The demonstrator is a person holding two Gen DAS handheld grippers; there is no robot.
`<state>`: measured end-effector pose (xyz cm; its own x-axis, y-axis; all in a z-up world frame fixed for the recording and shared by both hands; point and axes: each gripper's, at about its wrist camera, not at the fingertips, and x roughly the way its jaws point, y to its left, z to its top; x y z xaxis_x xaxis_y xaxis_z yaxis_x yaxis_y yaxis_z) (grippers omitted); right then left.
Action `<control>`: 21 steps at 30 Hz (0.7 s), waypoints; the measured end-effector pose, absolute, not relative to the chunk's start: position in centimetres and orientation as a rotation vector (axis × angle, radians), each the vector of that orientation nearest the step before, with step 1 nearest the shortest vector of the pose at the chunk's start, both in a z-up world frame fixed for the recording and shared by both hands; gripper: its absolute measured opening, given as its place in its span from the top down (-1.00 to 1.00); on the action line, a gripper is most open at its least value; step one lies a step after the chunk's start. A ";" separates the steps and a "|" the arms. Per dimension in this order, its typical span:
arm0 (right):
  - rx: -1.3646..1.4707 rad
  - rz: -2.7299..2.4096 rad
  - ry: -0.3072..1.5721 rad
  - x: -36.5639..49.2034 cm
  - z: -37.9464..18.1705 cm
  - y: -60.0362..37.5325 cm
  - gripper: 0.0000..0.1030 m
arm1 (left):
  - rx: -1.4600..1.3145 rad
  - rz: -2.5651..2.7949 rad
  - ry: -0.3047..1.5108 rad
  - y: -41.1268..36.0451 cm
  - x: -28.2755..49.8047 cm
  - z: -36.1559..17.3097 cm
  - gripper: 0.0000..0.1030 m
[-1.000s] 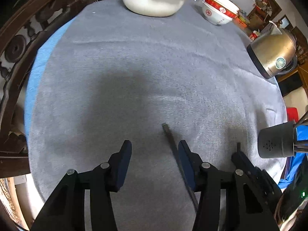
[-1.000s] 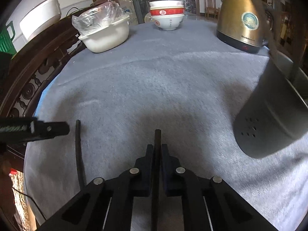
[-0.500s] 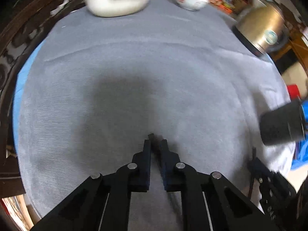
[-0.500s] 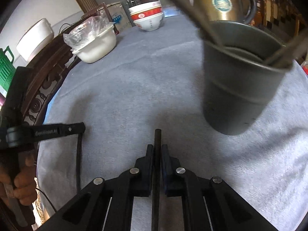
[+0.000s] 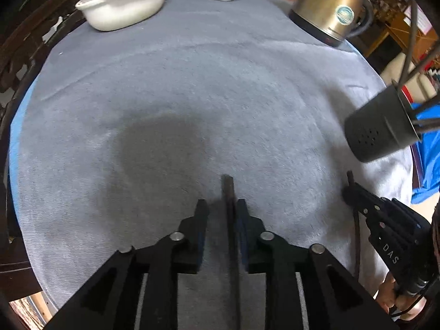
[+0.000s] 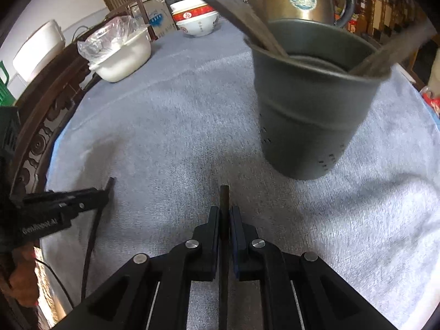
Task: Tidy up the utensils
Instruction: 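Lift and carry both held chopsticks over the grey cup with both tools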
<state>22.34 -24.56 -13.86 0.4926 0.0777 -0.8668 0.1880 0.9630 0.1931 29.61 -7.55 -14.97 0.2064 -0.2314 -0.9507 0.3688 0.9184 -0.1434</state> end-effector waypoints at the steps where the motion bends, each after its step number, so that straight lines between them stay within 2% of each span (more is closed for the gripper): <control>1: 0.269 -0.070 1.062 22.5 -13.8 -24.5 0.80 | 0.125 -0.414 1.300 -7.3 29.7 -15.0 0.51; 5: 0.231 -0.076 1.076 23.3 -13.8 -24.0 0.80 | 0.154 -0.416 1.299 -8.2 30.2 -15.3 0.35; 8: 0.208 -0.066 1.055 23.6 -13.9 -23.8 0.80 | 0.185 -0.404 1.283 -8.9 30.0 -15.2 0.35; 11: 0.235 -0.046 1.039 23.5 -13.9 -24.2 0.84 | 0.190 -0.394 1.278 -9.6 28.9 -15.2 0.85; 15: 0.307 -0.019 0.991 23.1 -12.9 -25.5 0.85 | 0.133 -0.390 1.249 -9.0 28.8 -14.1 0.86; 21: 0.367 0.038 0.837 21.4 -9.4 -26.8 0.85 | 0.079 -0.429 1.100 -8.6 26.3 -8.1 0.87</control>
